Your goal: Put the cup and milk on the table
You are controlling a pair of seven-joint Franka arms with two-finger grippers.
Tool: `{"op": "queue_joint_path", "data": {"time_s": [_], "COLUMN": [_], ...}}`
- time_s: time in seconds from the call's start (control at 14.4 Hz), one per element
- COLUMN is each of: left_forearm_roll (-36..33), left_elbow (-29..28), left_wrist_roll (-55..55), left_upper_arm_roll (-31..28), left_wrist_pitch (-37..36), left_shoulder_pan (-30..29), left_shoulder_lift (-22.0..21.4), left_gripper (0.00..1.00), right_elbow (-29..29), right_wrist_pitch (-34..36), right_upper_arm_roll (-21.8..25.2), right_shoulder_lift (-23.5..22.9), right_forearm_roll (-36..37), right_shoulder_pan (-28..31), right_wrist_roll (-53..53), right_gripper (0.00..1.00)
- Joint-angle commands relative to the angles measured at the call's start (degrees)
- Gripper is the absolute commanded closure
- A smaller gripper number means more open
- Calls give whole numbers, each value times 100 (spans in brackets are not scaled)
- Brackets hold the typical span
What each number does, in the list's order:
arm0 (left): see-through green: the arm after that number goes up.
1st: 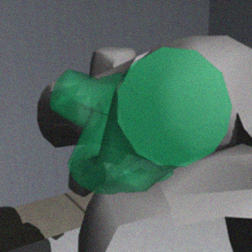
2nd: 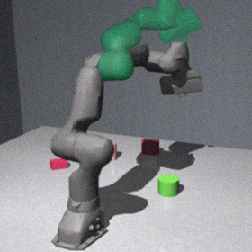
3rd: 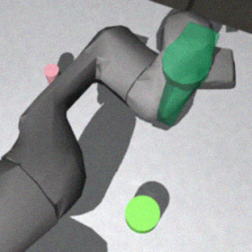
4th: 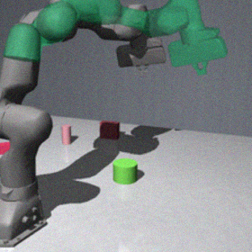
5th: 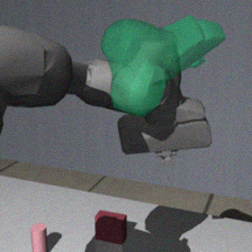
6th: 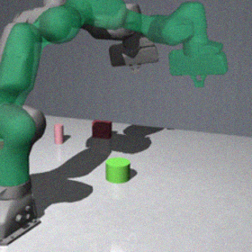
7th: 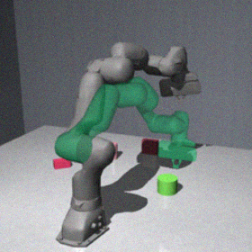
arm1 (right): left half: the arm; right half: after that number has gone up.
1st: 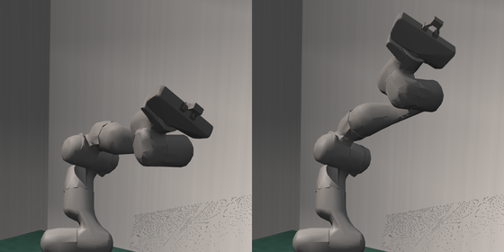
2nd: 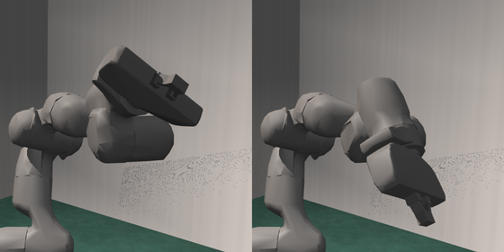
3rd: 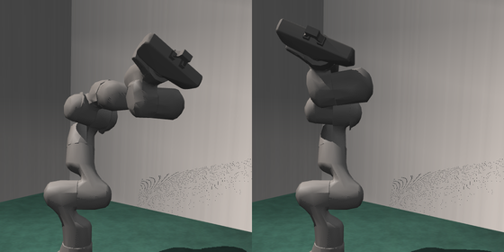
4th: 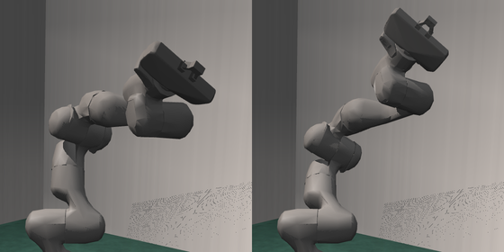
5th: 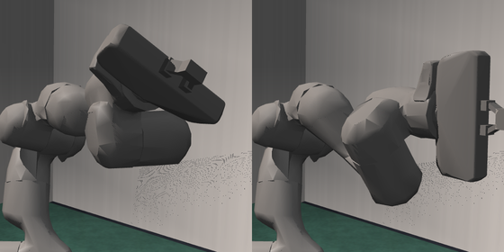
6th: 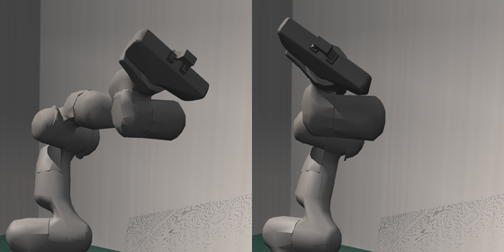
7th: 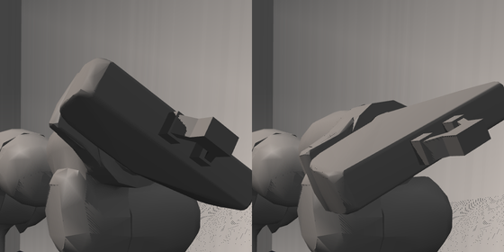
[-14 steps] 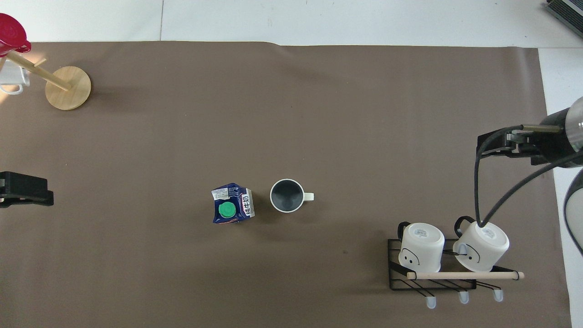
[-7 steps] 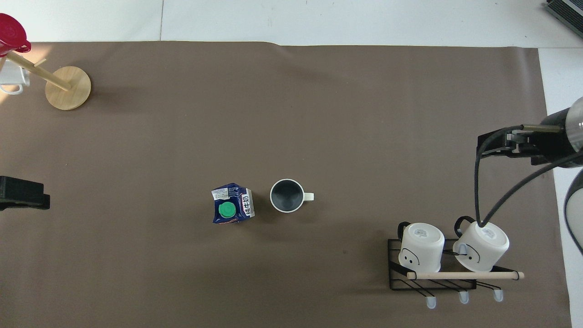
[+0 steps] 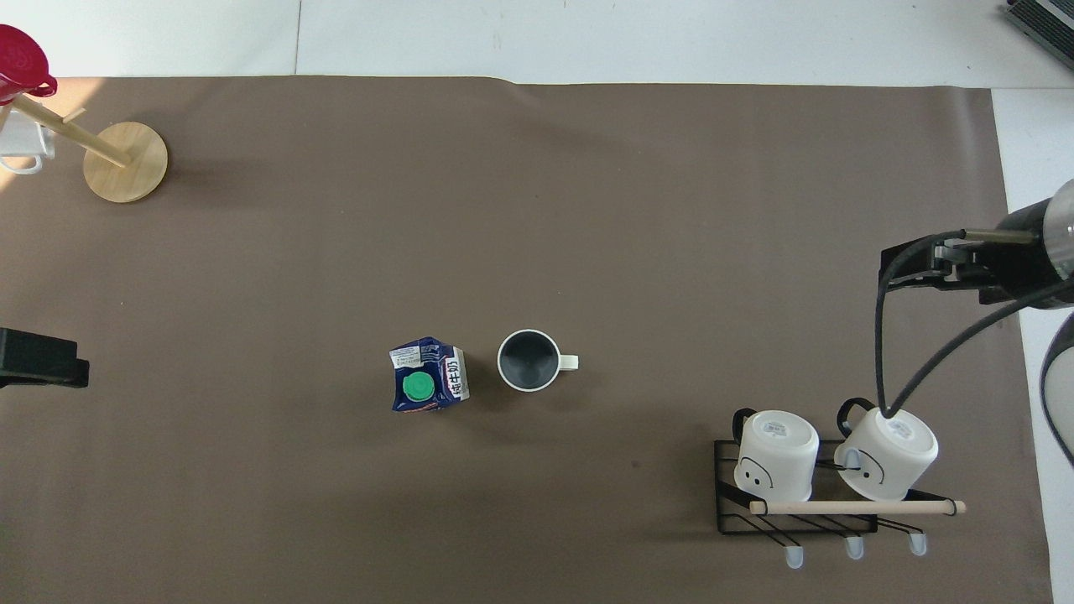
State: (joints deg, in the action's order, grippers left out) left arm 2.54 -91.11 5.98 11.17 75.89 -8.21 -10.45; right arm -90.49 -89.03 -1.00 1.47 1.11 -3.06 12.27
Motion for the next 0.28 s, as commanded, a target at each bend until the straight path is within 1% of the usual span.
{"op": "queue_joint_path", "data": {"time_s": [0.0, 0.21], "left_forearm_roll": [19, 27], "left_elbow": [-11, -64], "left_wrist_roll": [-97, -88], "left_upper_arm_roll": [-1, -1], "left_wrist_pitch": [49, 110], "left_shoulder_pan": [-58, -58], "left_shoulder_lift": [-54, -54], "left_gripper": [0, 0], "right_elbow": [-65, -74], "right_wrist_pitch": [-18, -18], "right_upper_arm_roll": [-41, -41], "right_shoulder_lift": [72, 72], "right_forearm_roll": [-49, -40], "right_shoulder_pan": [78, 78], "right_wrist_roll": [13, 13], "right_gripper": [0, 0]}}
